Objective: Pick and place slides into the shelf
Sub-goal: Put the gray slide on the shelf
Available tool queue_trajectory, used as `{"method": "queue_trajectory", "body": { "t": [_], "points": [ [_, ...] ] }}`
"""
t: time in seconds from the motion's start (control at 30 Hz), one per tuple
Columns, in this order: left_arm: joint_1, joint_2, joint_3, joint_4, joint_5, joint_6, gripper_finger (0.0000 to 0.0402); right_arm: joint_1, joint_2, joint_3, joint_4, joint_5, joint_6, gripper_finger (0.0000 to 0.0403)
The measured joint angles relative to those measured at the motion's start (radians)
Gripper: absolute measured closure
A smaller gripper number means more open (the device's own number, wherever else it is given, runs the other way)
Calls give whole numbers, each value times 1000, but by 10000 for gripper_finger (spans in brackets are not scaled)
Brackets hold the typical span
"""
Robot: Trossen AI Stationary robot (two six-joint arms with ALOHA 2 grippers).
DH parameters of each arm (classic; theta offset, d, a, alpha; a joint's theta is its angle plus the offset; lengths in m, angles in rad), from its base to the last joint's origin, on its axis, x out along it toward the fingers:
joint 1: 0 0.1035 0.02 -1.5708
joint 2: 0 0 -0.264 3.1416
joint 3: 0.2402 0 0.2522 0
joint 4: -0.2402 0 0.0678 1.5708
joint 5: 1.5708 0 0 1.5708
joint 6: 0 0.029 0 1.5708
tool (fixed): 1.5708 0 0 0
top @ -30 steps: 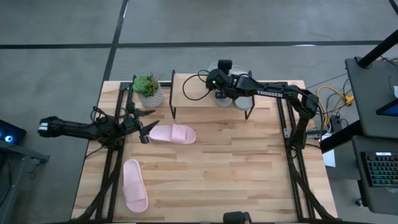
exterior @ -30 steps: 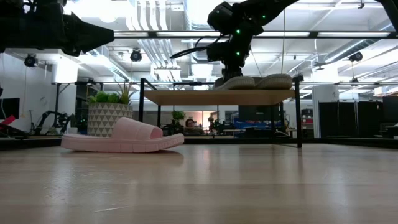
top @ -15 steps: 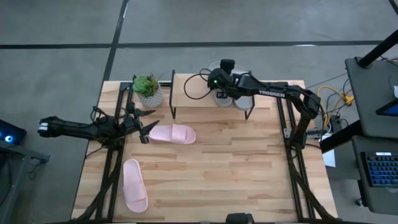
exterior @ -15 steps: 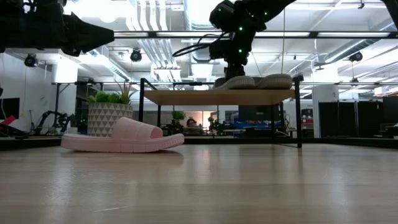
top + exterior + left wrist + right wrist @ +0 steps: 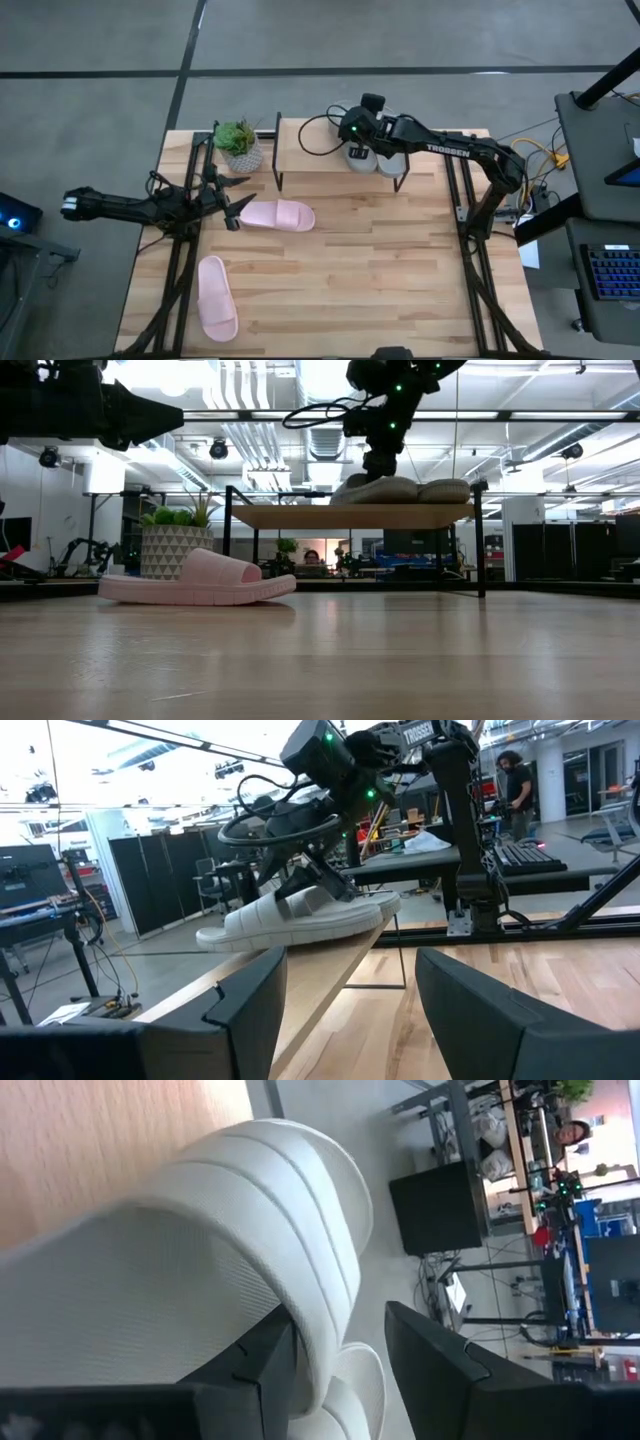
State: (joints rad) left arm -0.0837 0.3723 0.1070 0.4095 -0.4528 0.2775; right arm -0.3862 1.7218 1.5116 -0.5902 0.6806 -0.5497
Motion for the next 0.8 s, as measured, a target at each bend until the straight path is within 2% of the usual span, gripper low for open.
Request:
{"method": "queue_trajectory", "body": {
  "t": [0.8],
  "points": [
    [0, 0, 0, 0, -1, 0, 194, 0, 0, 0, -19, -8, 72, 266]
  ]
}}
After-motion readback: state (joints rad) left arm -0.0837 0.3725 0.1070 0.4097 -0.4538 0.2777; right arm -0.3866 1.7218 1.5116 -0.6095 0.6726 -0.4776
